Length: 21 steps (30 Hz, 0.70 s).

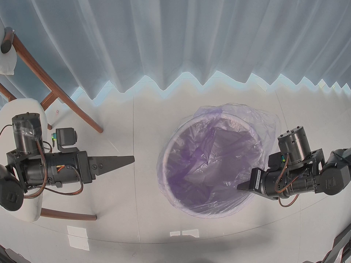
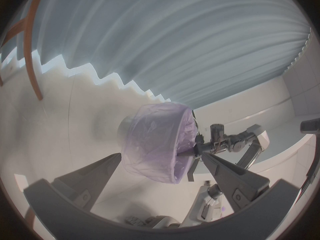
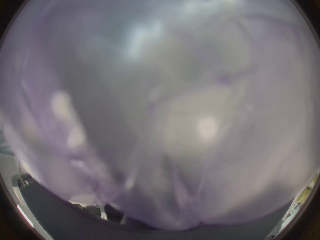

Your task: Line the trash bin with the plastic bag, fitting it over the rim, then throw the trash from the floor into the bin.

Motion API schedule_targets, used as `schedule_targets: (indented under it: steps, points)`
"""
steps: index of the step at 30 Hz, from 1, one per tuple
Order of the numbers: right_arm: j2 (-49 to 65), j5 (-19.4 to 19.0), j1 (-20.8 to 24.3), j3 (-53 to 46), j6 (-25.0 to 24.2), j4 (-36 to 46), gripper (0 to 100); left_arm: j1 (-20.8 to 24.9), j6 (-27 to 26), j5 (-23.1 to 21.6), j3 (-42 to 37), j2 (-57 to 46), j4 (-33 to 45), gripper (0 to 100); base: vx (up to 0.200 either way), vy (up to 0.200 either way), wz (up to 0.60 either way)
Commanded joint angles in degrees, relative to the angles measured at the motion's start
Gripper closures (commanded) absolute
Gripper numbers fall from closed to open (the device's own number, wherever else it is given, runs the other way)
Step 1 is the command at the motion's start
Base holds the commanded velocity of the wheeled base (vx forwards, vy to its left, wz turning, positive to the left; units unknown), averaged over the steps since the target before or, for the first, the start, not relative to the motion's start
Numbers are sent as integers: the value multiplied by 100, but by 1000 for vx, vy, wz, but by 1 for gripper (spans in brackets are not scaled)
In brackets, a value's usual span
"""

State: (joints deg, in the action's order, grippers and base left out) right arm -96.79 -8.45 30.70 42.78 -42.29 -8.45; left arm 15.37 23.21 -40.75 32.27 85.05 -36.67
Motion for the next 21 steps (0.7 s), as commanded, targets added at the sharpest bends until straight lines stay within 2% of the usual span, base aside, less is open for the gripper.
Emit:
schedule_targets:
  steps: [1, 3, 4, 6, 8, 9, 11, 14, 16, 19, 21]
  points:
    - [-103, 379, 7, 785, 915, 1065, 100, 704, -1029, 1201, 1458, 310, 1329, 0, 0, 0, 0]
    - [-103, 397, 7, 802, 951, 1100, 100, 739, -1108, 1316, 1528, 345, 1382, 0, 0, 0, 0]
    - [-173, 449, 15, 934, 1074, 1284, 100, 994, -1776, 2115, 2073, 539, 1865, 0, 0, 0, 0]
    - [-226, 493, 33, 1040, 1082, 1372, 100, 1293, -2119, 2282, 2407, 565, 2366, 0, 0, 0, 0]
    - [-340, 590, 33, 1110, 1074, 1416, 100, 1565, -2242, 2414, 2635, 574, 2744, 0, 0, 0, 0]
    - [-367, 616, 24, 1119, 1082, 1425, 100, 1609, -2260, 2476, 2671, 583, 2814, 0, 0, 0, 0]
    - [-551, 792, 15, 1154, 1100, 1407, 100, 1970, -2321, 3038, 2732, 679, 2911, 0, 0, 0, 0]
    - [-692, 862, 7, 1295, 1074, 1416, 100, 2356, -2277, 3741, 2802, 855, 2911, 0, 0, 0, 0]
    - [-771, 871, 7, 1347, 1056, 1416, 100, 2567, -2268, 3979, 2776, 1022, 2902, 0, 0, 0, 0]
    - [-868, 898, 7, 1391, 1047, 1425, 100, 2646, -2224, 4251, 2759, 1145, 2920, 0, 0, 0, 0]
    - [-955, 968, -29, 1400, 1056, 1399, 100, 2655, -2224, 4629, 2759, 1268, 2990, 0, 0, 0, 0]
